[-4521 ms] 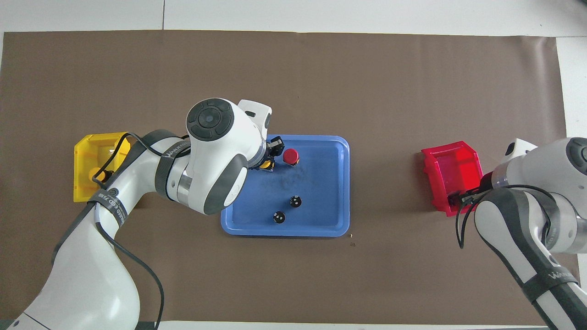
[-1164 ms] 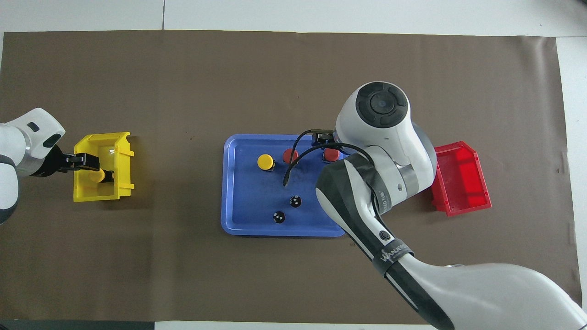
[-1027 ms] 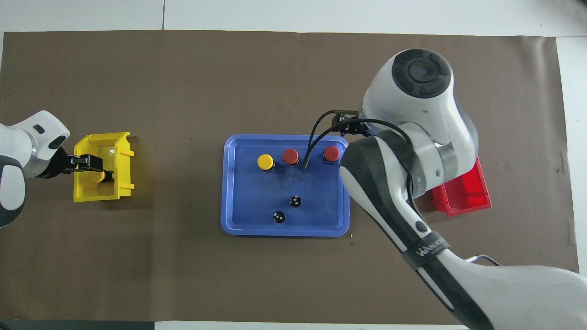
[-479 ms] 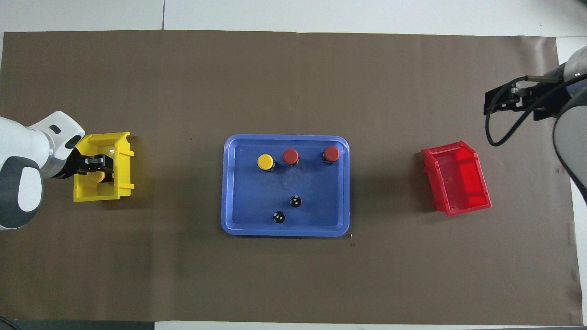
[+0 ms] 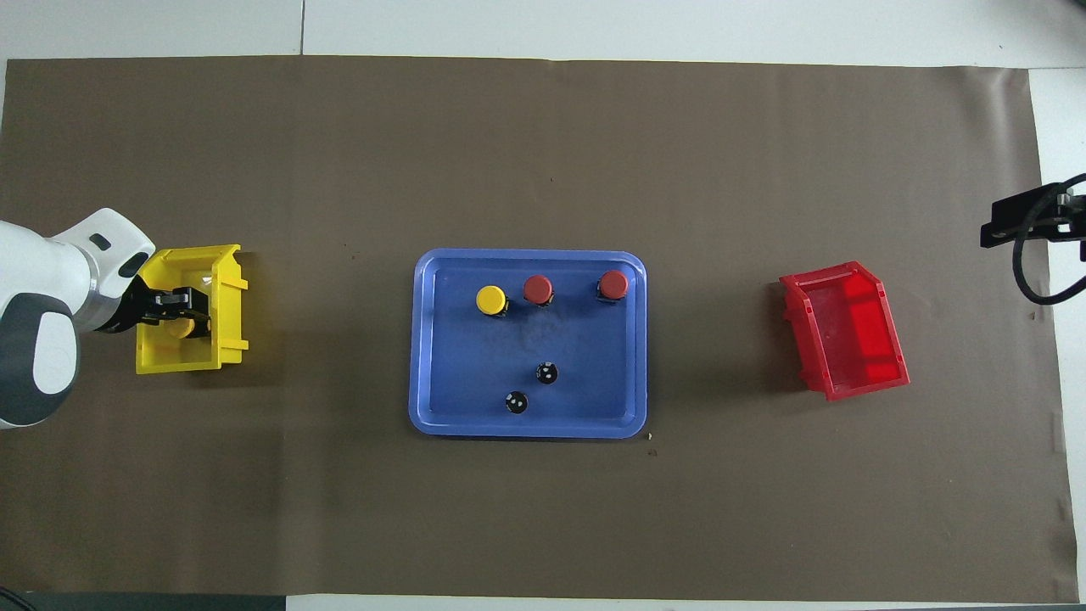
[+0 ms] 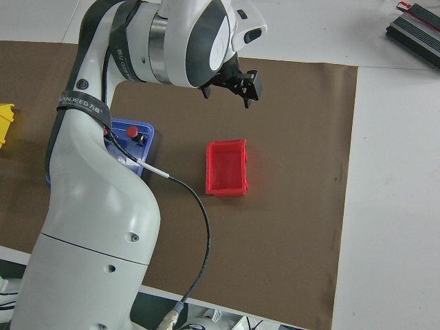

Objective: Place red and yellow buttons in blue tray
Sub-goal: 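Lift the second yellow button out of the yellow holder with the left gripper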

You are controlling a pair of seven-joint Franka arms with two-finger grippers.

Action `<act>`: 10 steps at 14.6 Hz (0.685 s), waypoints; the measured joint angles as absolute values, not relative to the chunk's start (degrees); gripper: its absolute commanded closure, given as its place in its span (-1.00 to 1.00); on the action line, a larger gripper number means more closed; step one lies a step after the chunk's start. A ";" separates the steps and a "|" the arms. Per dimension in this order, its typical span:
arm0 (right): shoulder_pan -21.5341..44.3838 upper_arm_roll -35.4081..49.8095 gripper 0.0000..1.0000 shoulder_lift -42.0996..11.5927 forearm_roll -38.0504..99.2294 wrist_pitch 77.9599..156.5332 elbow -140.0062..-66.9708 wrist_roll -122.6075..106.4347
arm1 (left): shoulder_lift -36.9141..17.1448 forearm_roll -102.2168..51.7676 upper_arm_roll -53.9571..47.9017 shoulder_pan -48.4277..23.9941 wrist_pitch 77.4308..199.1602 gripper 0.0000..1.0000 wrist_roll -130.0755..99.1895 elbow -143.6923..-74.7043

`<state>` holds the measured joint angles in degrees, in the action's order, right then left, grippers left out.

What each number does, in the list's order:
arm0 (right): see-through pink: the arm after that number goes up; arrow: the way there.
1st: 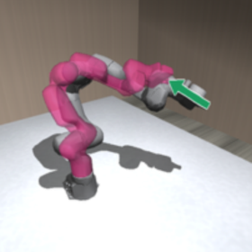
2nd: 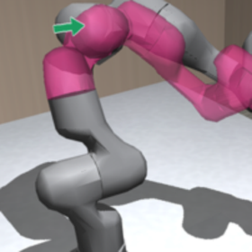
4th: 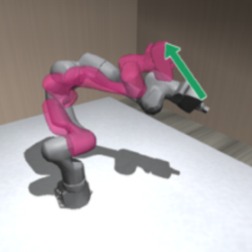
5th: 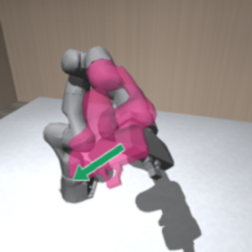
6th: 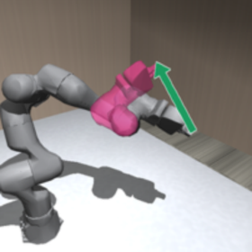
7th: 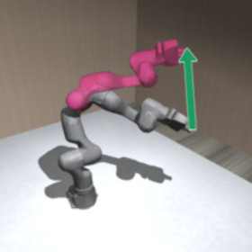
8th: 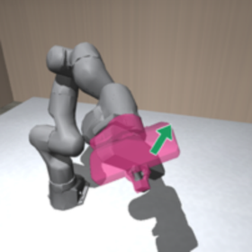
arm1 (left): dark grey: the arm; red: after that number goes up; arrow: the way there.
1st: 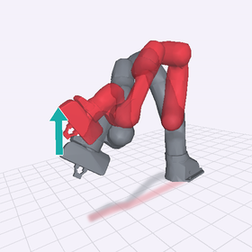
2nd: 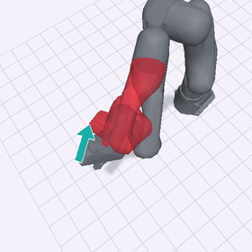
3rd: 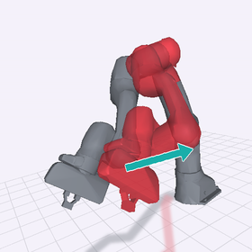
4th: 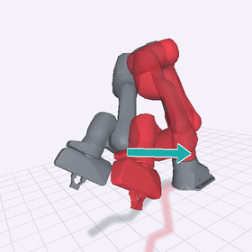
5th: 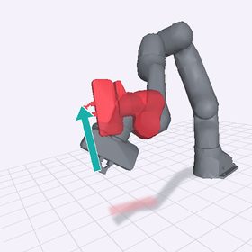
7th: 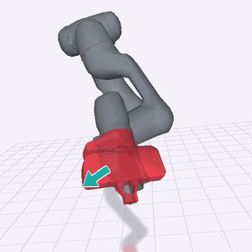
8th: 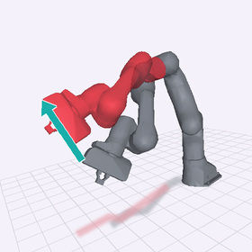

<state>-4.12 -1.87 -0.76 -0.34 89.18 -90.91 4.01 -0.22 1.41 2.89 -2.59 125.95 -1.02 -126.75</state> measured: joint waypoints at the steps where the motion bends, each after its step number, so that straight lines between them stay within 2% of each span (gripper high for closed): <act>1: -4.69 -1.85 -0.99 -0.74 -0.40 88.37 -91.02 4.01 | -0.18 1.41 2.92 -2.56 126.55 -0.33 -1.02 -127.41; 3: -5.54 -1.83 -0.99 -0.55 -0.40 88.04 -91.69 3.95 | -0.16 1.41 3.01 -2.50 127.23 -0.31 -1.02 -128.29; 4: -5.61 -1.84 -0.99 -0.35 -0.40 87.92 -92.31 3.84 | -0.14 1.41 3.04 -2.49 127.38 -0.24 -1.02 -128.47; 5: -5.60 -1.80 -0.99 -0.08 -0.40 87.86 -92.99 3.44 | -0.13 1.41 3.05 -2.49 127.43 -0.05 -1.02 -128.54; 8: -5.59 -1.59 -0.99 0.63 -0.40 87.84 -94.20 2.50 | -0.08 1.41 3.07 -2.48 127.49 0.70 -1.01 -128.56; 10: -5.58 -1.45 -0.99 0.90 -0.40 87.84 -94.40 2.47 | -0.07 1.41 3.07 -2.48 127.49 0.91 -1.01 -128.57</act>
